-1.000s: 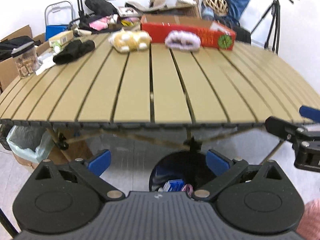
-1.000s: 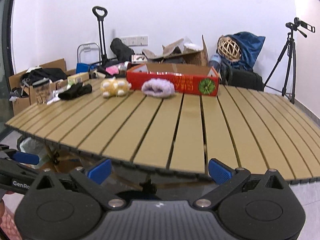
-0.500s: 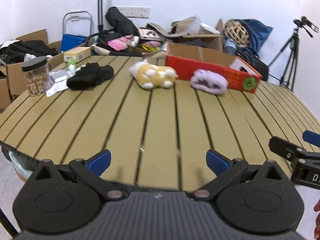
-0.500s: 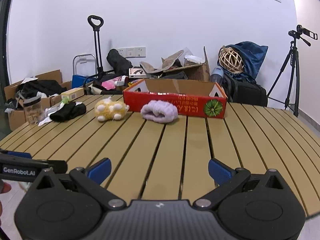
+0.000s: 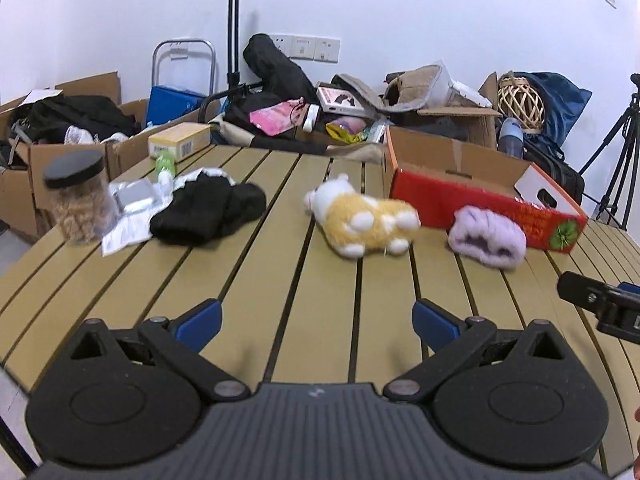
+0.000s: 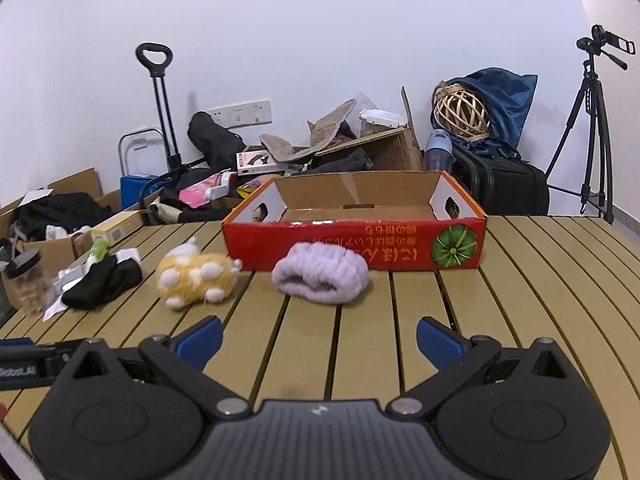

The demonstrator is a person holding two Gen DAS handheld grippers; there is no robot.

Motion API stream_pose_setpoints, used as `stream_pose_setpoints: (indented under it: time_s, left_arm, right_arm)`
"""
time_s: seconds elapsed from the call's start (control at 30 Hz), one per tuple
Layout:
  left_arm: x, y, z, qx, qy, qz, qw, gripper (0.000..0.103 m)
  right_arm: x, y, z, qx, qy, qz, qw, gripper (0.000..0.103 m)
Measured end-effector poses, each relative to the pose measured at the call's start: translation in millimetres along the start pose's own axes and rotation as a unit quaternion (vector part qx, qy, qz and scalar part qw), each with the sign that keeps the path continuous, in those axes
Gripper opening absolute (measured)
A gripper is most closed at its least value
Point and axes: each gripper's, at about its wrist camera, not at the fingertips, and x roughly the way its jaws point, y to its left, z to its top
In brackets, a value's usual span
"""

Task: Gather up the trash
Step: 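Close the right gripper on the lavender fuzzy headband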

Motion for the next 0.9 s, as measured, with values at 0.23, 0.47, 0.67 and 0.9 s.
stream_pose_setpoints:
  time_s: [0.23, 0.47, 0.67, 0.9]
  left_arm:
    - [33, 0, 25, 0.007, -0.007, -0.003, 0.9999, 0.103]
    - [63, 11, 37, -0.011, -0.004, -0.010, 0.9999, 0.103]
    - [83, 20, 41, -0.028, 0.006, -0.011, 0.9995, 0.103]
    - [93, 17, 38, -0.020, 0.009, -0.014, 0.9997, 0.103]
  right_arm:
    - [61, -2, 26, 0.013, 0.010, -0.020, 1.000, 0.103]
    - [119, -5, 40, 0.036, 0.029, -0.033, 0.998, 0.103]
    - [156, -7, 43, 0.037, 0.042, -0.045, 0.997, 0.103]
    - [179, -17, 38, 0.074, 0.051, -0.023, 0.996, 0.081]
